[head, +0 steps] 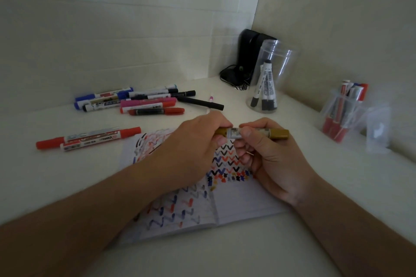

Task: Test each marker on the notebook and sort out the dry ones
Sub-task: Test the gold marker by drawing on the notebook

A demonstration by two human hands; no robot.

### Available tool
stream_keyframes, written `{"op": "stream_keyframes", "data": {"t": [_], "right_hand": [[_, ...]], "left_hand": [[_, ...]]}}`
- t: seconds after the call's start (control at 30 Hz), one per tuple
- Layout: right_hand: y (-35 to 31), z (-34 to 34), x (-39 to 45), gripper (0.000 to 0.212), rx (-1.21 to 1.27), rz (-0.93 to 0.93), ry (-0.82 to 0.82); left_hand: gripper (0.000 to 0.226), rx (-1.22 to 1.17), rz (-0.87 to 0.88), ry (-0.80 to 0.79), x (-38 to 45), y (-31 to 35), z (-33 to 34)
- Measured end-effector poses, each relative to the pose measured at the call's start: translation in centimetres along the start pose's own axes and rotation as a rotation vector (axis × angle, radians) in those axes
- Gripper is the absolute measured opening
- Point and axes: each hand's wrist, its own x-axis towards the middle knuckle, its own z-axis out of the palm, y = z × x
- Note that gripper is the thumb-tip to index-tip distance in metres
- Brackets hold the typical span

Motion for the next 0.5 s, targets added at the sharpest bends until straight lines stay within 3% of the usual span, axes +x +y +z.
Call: {"op": "stream_keyframes", "data": {"t": [0.13, 0.23, 0.33, 0.43, 0.5], "right_hand": [[-1.1, -0.6, -0.2, 0.011, -0.184, -0.065, -0.036], [-3.1, -1.4, -0.3, 0.044, -0.082, 0.104, -0.188], [-4.4, -1.2, -0.4, 0.022, -0.313, 0.180, -0.276], [-4.7, -0.4, -0.1, 0.027, -0.458, 0.172, -0.269], [-5.3, -0.3, 0.0, 0.029, -0.458, 0.173, -0.259]], "left_hand": [[0.018, -0.084, -0.009, -0.052, 0.2, -0.7, -0.8], [0.029, -0.035, 0.055, 0.046, 0.8, -1.3, -1.5], [0.039, 0.013, 0.133, 0.056, 0.7, -1.3, -1.6], [0.052, 0.000, 0.200, 0.123, 0.2, -0.4, -1.1], [0.071, -0.143, 0.154, 0.189, 0.1, 0.3, -0.5]]}}
